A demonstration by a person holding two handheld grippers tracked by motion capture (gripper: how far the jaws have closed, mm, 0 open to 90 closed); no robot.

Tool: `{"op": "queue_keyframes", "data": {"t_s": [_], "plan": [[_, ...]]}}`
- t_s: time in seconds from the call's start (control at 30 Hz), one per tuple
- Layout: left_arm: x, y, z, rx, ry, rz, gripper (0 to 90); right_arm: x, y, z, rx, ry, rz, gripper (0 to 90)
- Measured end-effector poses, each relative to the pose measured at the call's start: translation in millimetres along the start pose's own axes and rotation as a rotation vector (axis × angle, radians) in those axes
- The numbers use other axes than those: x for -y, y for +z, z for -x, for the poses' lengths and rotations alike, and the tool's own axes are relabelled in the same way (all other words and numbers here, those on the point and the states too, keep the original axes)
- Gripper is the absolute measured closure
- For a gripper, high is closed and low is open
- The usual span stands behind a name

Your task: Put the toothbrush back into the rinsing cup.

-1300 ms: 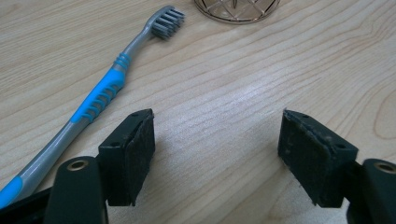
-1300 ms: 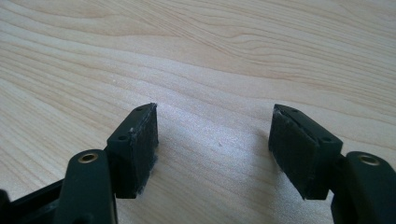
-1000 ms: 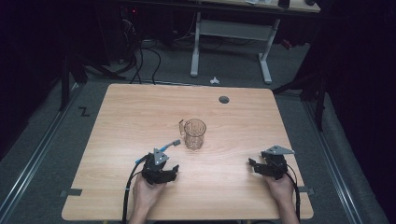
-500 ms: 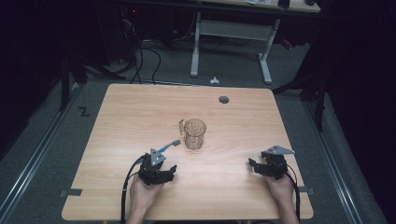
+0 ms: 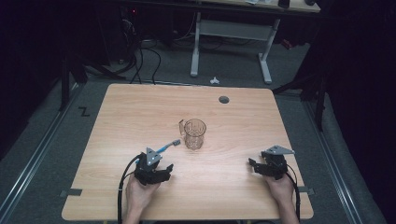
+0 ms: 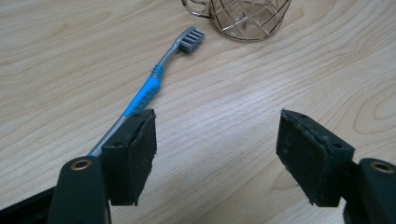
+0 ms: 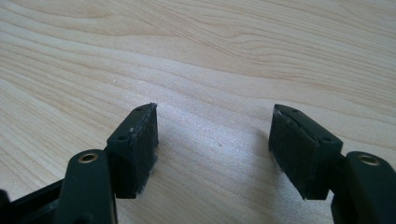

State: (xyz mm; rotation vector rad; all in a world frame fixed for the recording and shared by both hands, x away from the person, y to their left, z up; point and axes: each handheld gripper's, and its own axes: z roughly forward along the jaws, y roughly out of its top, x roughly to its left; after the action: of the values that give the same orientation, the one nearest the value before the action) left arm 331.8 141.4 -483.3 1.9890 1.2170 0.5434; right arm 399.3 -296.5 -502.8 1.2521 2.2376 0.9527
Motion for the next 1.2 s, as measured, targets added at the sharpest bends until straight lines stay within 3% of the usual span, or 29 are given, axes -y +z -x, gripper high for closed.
{"op": "queue_keyframes", "data": {"t_s": [0.67, 1.2], "plan": [[-16.7, -6.3, -19.9, -0.033, 0.048, -0.070, 34.9, 0.0, 0.0, 0.1, -0.001, 0.001, 0.000, 33.4], [-34.1, 7.5, -29.2, -0.037, 0.083, -0.143, 43.5, 0.0, 0.0, 0.3, -0.001, 0.001, 0.001, 33.5]]}}
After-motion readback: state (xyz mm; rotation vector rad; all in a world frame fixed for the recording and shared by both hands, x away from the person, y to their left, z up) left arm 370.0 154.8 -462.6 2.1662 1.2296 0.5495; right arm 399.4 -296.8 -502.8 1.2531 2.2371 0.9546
